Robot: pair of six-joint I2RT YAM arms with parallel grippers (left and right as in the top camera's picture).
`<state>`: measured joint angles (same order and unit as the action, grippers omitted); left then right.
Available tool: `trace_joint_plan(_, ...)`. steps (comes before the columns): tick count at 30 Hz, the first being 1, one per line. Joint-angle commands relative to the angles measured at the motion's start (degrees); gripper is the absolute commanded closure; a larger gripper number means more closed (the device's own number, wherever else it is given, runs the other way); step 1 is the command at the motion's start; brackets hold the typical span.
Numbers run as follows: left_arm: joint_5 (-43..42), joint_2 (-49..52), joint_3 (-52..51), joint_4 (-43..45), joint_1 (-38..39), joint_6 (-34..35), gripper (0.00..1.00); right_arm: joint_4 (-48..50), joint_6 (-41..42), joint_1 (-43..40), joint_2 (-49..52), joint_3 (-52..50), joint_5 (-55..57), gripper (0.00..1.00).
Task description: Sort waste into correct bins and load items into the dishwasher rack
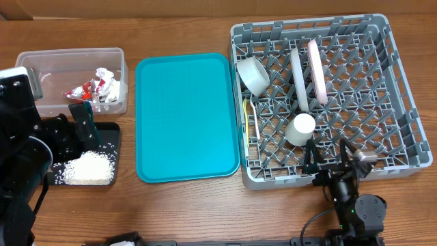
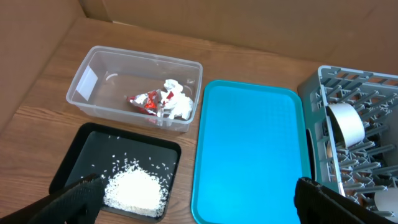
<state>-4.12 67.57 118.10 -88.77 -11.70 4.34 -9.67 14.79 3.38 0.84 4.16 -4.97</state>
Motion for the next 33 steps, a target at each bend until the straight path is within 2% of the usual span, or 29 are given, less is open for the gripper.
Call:
trace_joint_plan(1,-0.4,-0.1,0.0,0.1,0.1,-0.5,0.0,3.2,0.3,-0.3,-0.7,-2.5,-1.2,0.0)
trace_joint_plan(3,-0.4,-0.1,0.0,0.1,0.1,-0.5,0.0,5.8,0.3,-0.3,-0.7,-3.8,-1.1,0.0)
trace_joint_plan(33,-0.2,-0.1,0.0,0.0,1.0,-0.5,0.0,5.6,0.3,-0.2,-0.7,-3.7,-1.1,0.0)
